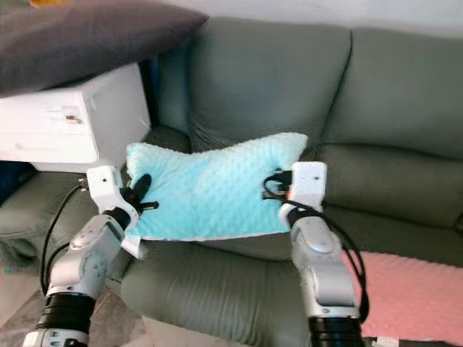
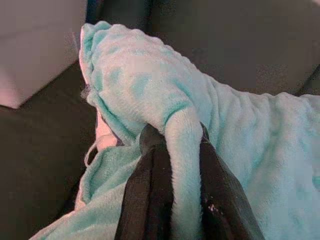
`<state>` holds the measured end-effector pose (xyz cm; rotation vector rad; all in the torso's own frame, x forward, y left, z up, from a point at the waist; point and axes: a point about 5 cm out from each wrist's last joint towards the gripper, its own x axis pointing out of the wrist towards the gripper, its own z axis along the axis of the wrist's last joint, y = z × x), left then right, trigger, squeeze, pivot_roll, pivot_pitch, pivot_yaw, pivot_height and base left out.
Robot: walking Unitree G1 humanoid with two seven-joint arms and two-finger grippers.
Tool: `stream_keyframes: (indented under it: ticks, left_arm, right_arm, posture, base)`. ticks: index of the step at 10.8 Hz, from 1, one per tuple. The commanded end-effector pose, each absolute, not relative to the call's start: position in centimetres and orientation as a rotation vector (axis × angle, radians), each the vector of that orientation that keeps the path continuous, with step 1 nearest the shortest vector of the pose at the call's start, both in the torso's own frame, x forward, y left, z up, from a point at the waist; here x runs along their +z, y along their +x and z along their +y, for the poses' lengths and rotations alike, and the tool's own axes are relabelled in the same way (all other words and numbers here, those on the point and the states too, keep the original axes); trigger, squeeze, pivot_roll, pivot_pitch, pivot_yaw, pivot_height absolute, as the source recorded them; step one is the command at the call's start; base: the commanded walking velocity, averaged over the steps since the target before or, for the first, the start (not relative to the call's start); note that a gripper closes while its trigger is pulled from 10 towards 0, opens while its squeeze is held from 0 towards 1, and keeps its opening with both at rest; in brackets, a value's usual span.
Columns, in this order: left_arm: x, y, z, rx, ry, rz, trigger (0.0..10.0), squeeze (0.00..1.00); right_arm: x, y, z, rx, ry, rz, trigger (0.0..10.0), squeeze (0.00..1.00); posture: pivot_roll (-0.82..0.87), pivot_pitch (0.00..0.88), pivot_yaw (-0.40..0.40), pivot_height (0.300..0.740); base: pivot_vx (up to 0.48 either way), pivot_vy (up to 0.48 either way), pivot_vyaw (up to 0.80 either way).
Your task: Move the pillow to the sofa
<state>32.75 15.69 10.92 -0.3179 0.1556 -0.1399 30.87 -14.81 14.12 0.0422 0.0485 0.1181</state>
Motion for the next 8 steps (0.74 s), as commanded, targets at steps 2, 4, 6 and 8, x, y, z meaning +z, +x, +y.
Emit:
stream_keyframes:
  ticks: [2,4,6,8]
  left_arm:
    - [11.27,32.9,15.76,-0.153,-0.31,0.151,10.0,0.0]
    - [11.27,32.85,15.7,-0.162,-0.308,0.152,10.0,0.0]
    - [11.24,32.71,15.57,-0.172,-0.31,0.154,10.0,0.0]
    - [11.13,32.65,15.41,-0.181,-0.303,0.161,10.0,0.0]
  right_arm:
    - [14.9,30.96,-14.63,0.122,0.044,0.017,10.0,0.0]
    - [14.88,30.95,-14.59,0.122,0.046,0.017,10.0,0.0]
    - [14.85,30.92,-14.57,0.119,0.046,0.018,10.0,0.0]
    - [14.76,30.89,-14.54,0.117,0.046,0.02,10.0,0.0]
  posture:
    - [-0.23,0.0,0.013,0.74]
    - [-0.23,0.0,0.013,0.74]
    - [-0.23,0.0,0.015,0.74]
    - [-0.23,0.0,0.017,0.74]
  base:
    - [0.0,0.411,0.0]
    - [0.0,0.48,0.0]
    - [0.0,0.48,0.0]
    - [0.0,0.48,0.0]
